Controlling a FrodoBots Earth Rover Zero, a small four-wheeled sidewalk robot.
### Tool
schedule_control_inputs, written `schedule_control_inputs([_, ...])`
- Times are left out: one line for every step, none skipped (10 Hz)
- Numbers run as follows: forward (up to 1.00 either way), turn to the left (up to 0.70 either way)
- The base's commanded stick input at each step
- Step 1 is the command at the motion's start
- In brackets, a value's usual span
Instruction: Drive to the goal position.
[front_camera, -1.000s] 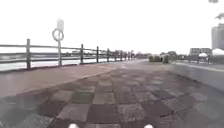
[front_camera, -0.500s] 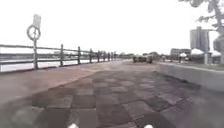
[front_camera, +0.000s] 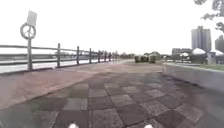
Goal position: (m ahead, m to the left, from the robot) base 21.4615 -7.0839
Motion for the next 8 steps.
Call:
schedule_control_inputs([0.97, 0.00])
schedule_control_inputs([0.97, 0.00])
schedule_control_inputs([0.97, 0.00])
schedule_control_inputs([0.97, 0.00])
schedule_control_inputs([0.97, 0.00])
schedule_control_inputs([0.97, 0.00])
schedule_control_inputs([0.97, 0.00])
schedule_control_inputs([0.97, 0.00])
